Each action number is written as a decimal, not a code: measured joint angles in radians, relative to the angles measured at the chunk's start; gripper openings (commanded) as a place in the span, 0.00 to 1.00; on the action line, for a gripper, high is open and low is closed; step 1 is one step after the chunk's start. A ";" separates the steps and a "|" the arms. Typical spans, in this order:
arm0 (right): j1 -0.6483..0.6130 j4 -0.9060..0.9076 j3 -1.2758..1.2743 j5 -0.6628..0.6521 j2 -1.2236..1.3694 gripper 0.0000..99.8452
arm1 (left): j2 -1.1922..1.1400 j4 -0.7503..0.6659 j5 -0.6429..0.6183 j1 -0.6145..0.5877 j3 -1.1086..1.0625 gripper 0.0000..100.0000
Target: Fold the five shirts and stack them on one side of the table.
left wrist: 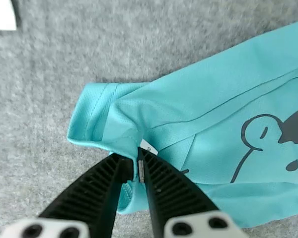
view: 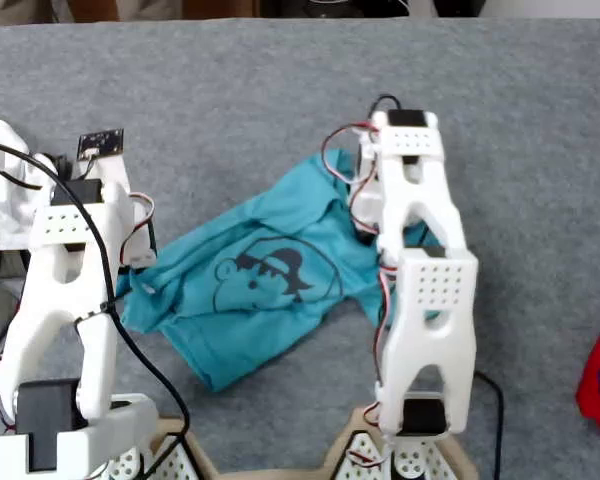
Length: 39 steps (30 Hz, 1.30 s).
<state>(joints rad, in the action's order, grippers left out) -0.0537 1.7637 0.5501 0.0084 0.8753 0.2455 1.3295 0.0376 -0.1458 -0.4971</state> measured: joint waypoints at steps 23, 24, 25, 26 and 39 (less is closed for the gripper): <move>0.181 0.000 -0.683 -0.078 -0.660 0.15 | 0.000 0.110 0.086 0.000 0.002 0.02; 0.192 0.000 -0.683 -0.091 -0.692 0.20 | 0.000 0.110 0.086 0.000 0.002 0.02; 0.198 0.000 -0.683 -0.103 -0.721 0.23 | 0.000 0.110 0.086 0.000 0.002 0.02; 0.199 0.000 -0.681 -0.114 -0.746 0.26 | 0.000 0.110 0.086 0.000 0.002 0.02; -0.034 -0.092 -0.551 -0.150 -0.733 0.07 | 0.000 0.110 0.086 0.000 0.002 0.02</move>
<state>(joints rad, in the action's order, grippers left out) -0.0875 1.6717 -0.0008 -0.1419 0.1419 0.2455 1.4400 0.1235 -0.1458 -0.4956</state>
